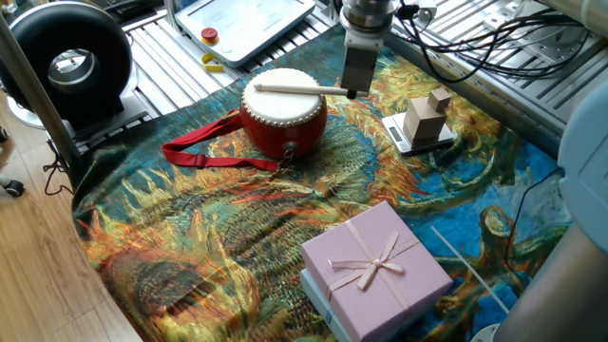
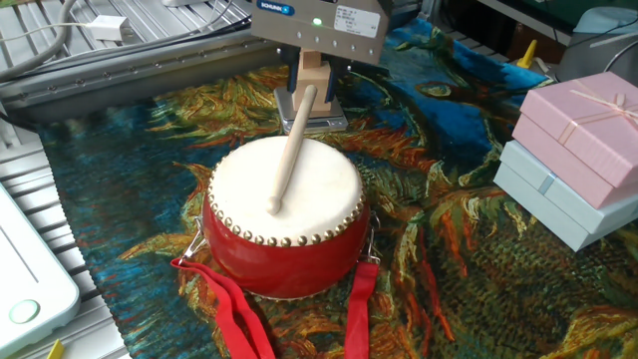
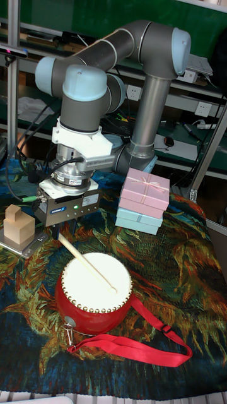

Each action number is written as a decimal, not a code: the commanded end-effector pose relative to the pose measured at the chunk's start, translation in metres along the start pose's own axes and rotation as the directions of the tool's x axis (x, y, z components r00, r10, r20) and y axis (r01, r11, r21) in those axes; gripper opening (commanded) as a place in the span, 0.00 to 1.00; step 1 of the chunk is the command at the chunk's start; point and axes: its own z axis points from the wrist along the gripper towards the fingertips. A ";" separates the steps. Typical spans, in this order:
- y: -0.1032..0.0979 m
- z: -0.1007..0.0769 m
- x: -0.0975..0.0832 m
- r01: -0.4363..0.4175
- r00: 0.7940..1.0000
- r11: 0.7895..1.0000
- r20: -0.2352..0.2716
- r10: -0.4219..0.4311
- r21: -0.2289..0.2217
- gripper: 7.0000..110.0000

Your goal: Play the drum

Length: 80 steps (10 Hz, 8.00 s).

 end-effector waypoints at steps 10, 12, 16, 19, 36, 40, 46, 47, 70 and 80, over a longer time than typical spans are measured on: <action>-0.008 -0.002 0.023 0.074 0.993 0.997 -0.090 -0.072 0.022 0.57; -0.010 -0.001 0.005 0.072 0.997 0.997 -0.018 -0.071 0.034 0.57; -0.004 -0.001 -0.012 0.040 0.998 0.999 0.049 -0.041 0.015 0.57; -0.005 -0.001 -0.010 0.033 0.999 0.999 0.042 -0.034 0.018 0.57; -0.002 0.033 -0.008 0.034 0.999 0.999 0.030 -0.033 -0.026 0.57; -0.001 0.034 -0.006 0.027 0.999 0.999 0.026 -0.027 -0.035 0.36; 0.005 0.030 -0.019 0.007 1.000 1.000 0.020 -0.006 -0.022 0.36; 0.006 0.033 -0.020 -0.040 0.999 0.999 0.007 0.040 -0.014 0.36; 0.009 -0.017 -0.007 -0.141 0.990 0.990 -0.005 0.140 -0.018 0.00; 0.015 -0.038 -0.004 -0.200 0.980 0.979 -0.016 0.200 -0.034 0.00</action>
